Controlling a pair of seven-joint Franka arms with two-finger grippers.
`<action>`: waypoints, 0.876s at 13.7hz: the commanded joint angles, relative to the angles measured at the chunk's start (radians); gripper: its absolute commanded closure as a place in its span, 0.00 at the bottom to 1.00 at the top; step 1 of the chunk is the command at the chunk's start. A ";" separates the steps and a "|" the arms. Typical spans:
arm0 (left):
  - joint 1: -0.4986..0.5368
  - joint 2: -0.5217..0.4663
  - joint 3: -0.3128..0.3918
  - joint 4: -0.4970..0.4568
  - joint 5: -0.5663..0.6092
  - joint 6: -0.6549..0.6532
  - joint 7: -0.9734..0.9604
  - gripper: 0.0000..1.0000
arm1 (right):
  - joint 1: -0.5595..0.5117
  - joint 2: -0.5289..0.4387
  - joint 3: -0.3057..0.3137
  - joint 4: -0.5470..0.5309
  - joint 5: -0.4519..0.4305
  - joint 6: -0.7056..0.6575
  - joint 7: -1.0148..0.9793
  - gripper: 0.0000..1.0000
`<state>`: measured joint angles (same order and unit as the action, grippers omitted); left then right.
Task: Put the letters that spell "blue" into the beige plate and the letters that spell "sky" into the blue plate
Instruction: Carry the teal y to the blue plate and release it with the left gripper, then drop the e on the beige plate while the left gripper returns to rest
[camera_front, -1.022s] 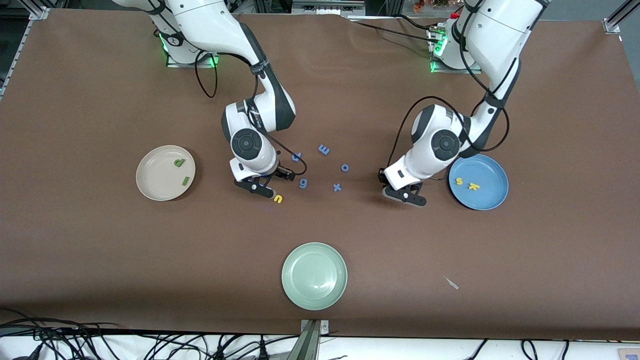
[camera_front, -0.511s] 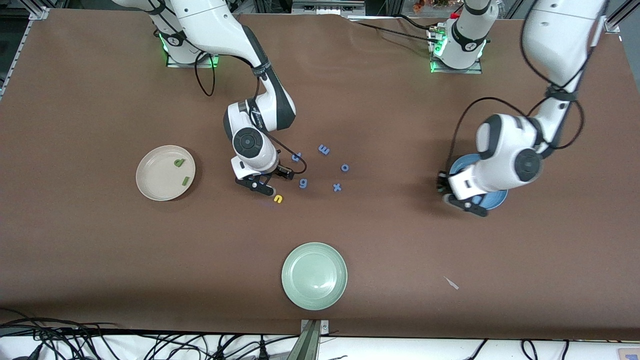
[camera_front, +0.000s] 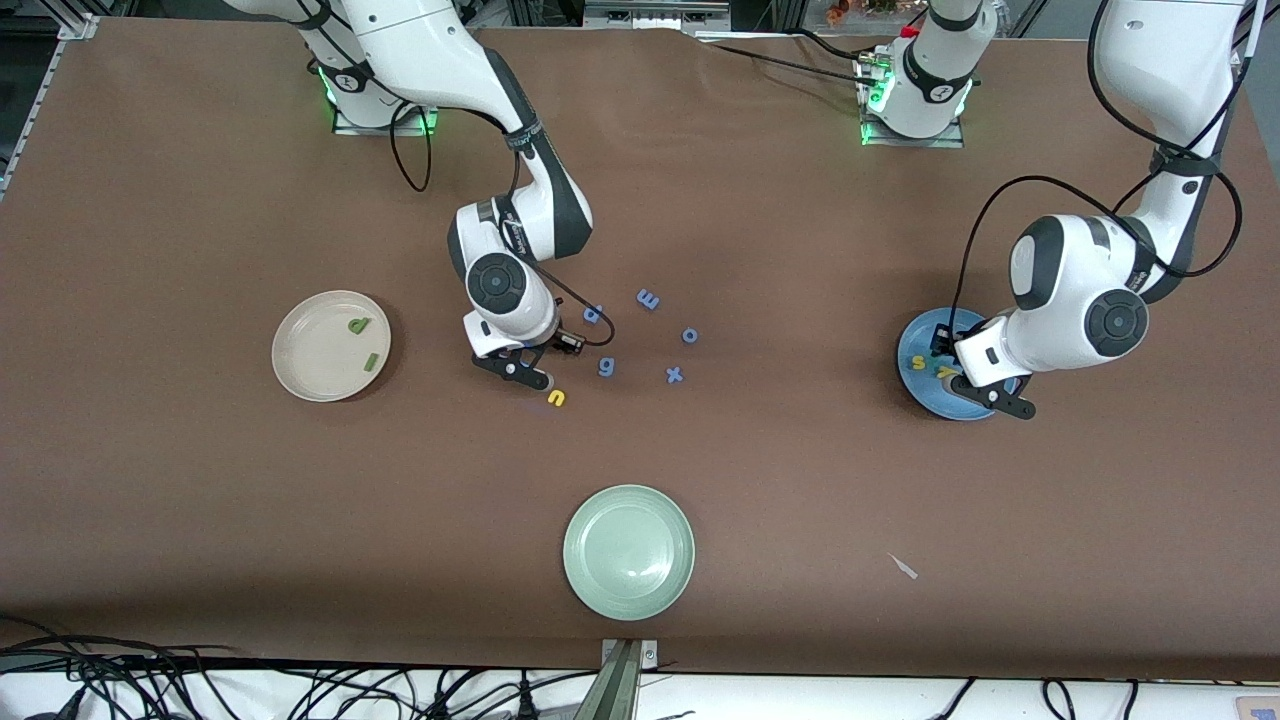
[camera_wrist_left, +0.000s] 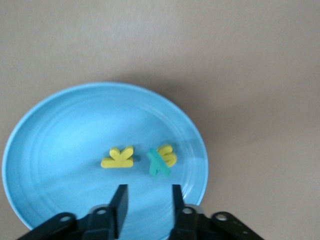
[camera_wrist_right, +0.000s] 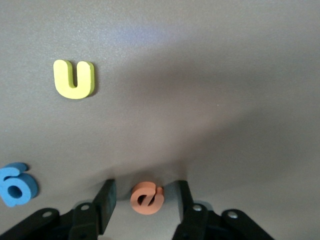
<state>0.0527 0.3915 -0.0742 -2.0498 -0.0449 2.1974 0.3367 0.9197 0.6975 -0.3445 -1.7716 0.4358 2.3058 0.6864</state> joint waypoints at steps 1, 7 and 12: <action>0.016 -0.083 -0.002 -0.087 0.025 0.021 -0.013 0.00 | 0.007 -0.015 -0.001 -0.034 0.021 0.014 -0.027 0.60; 0.012 -0.360 -0.007 -0.040 0.049 -0.074 -0.027 0.00 | 0.005 -0.022 -0.002 -0.028 0.021 0.003 -0.041 0.87; 0.006 -0.606 -0.007 -0.035 0.080 -0.158 -0.155 0.00 | -0.064 -0.130 -0.074 -0.017 0.020 -0.213 -0.241 0.92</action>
<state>0.0634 -0.1208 -0.0800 -2.0602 0.0009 2.0691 0.2593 0.8903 0.6432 -0.3858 -1.7665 0.4362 2.1867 0.5540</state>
